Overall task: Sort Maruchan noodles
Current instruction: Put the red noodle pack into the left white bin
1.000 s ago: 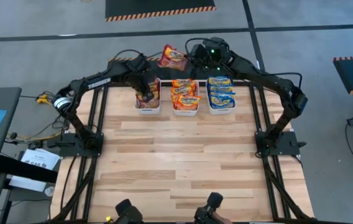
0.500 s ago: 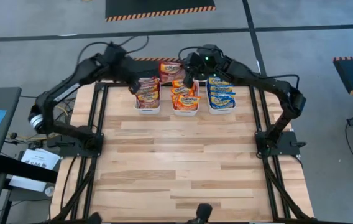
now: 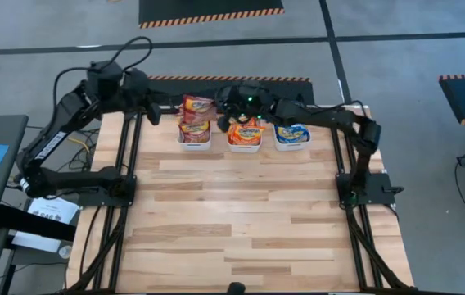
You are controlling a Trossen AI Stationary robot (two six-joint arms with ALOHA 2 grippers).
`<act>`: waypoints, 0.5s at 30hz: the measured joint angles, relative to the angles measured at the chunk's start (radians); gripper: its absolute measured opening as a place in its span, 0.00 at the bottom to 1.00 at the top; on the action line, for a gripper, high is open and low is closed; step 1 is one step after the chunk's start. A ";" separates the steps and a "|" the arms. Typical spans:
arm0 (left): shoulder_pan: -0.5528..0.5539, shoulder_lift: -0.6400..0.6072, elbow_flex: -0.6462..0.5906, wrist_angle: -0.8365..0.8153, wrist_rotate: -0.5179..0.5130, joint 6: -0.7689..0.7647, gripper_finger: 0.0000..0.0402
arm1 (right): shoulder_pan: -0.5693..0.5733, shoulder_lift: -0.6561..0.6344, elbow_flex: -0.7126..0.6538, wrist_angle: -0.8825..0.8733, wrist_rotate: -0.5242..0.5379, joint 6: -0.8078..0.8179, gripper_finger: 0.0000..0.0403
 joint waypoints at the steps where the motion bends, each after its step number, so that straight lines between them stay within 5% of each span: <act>1: 0.000 -0.010 0.000 -0.001 -0.003 -0.001 0.00 | 0.007 0.017 0.000 0.033 0.000 0.019 0.00; 15: 0.000 0.006 0.000 -0.204 -0.018 -0.080 0.00 | 0.062 0.280 0.160 0.084 0.010 0.097 0.00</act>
